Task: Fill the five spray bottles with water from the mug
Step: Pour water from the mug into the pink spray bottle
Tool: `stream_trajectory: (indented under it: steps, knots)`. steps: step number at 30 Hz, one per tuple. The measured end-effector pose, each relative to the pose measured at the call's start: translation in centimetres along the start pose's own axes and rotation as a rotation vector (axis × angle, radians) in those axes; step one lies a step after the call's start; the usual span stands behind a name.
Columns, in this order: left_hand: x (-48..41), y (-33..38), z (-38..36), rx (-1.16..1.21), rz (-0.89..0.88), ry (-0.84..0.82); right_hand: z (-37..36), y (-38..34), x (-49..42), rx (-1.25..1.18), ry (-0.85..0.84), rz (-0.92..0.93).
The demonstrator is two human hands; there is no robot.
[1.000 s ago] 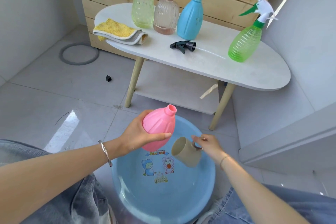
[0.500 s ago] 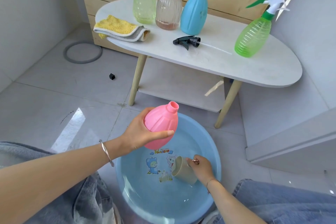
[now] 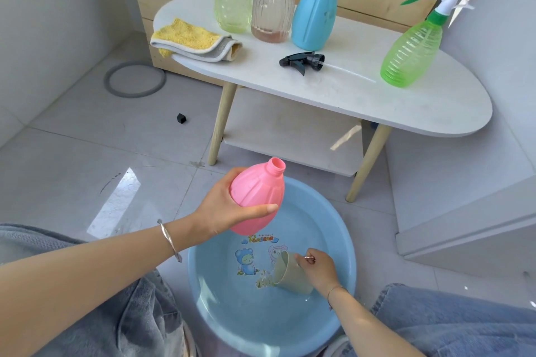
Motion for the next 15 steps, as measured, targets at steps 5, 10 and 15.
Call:
stream_trajectory:
  steps: [5,10,15]
  knots:
    - [0.0,0.3,0.0,-0.001,-0.003,-0.002,1.2,0.4,0.3,-0.257,0.002,-0.076]
    - [0.1,1.3,-0.1,0.023,-0.025,0.001,3.2,-1.6,0.6,-0.475,0.009,-0.082]
    - [-0.1,2.3,0.0,0.053,-0.066,0.024,6.2,-5.2,0.5,-0.662,0.022,-0.061]
Point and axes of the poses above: each hand's wrist, its own x-axis away from the middle knuckle, its own z-axis out of the back of the hand, y = z × x, the point moved 6 cm from there along -x, towards the middle knuckle, and after that the axes turned 2 degrees about y, right-handed, at the moved point
